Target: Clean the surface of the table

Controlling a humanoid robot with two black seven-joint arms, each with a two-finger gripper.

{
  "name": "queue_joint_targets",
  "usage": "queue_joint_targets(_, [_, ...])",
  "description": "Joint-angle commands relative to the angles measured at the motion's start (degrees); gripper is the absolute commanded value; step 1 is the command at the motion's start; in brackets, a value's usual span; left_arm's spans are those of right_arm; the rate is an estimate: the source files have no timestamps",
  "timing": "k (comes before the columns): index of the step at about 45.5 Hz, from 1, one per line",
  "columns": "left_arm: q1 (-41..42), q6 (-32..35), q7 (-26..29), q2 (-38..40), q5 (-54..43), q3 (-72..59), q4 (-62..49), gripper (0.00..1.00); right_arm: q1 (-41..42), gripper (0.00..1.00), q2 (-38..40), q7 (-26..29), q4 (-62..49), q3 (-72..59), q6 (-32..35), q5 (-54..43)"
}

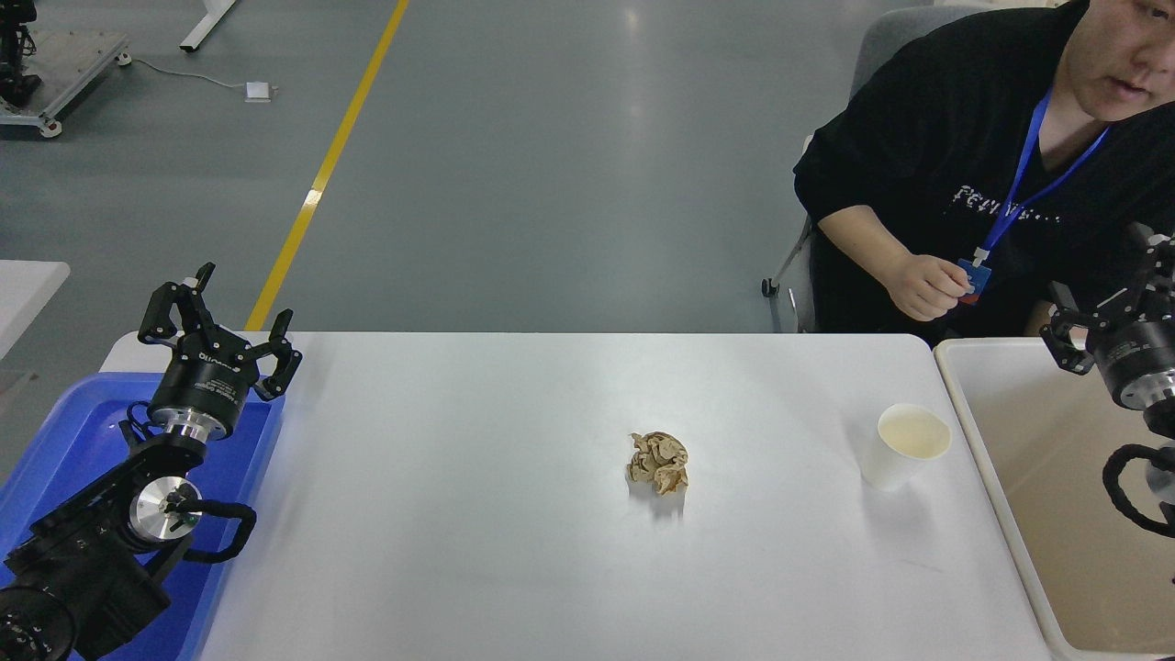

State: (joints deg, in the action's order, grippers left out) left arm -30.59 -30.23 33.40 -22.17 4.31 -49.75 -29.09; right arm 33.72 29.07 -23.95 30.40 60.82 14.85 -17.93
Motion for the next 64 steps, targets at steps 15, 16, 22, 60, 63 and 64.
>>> queue_joint_targets(15, [0.0, 0.0, 0.0, 0.02, 0.0, 0.0, 0.0, 1.0, 0.3, 0.99, -0.15, -0.04, 0.01, 0.0, 0.0, 0.0])
queue_joint_targets(16, [0.0, 0.0, 0.0, -0.06, 0.0, 0.0, 0.0, 1.0, 0.3, 0.99, -0.15, 0.04, 0.01, 0.0, 0.0, 0.0])
queue_joint_targets(22, [0.0, 0.0, 0.0, 0.02, 0.0, 0.0, 0.0, 1.0, 0.21, 0.99, -0.24, -0.05, 0.01, 0.18, 0.09, 0.0])
queue_joint_targets(60, [0.0, 0.0, 0.0, 0.02, 0.0, 0.0, 0.0, 1.0, 1.88, 0.99, 0.2, 0.04, -0.52, -0.17, 0.0, 0.0])
queue_joint_targets(63, [0.0, 0.0, 0.0, 0.02, 0.0, 0.0, 0.0, 1.0, 2.14, 0.99, 0.29, 0.04, -0.61, -0.17, -0.26, 0.0])
queue_joint_targets(64, [0.0, 0.0, 0.0, -0.06, 0.0, 0.0, 0.0, 1.0, 2.23, 0.99, 0.29, 0.04, -0.61, -0.17, -0.26, 0.0])
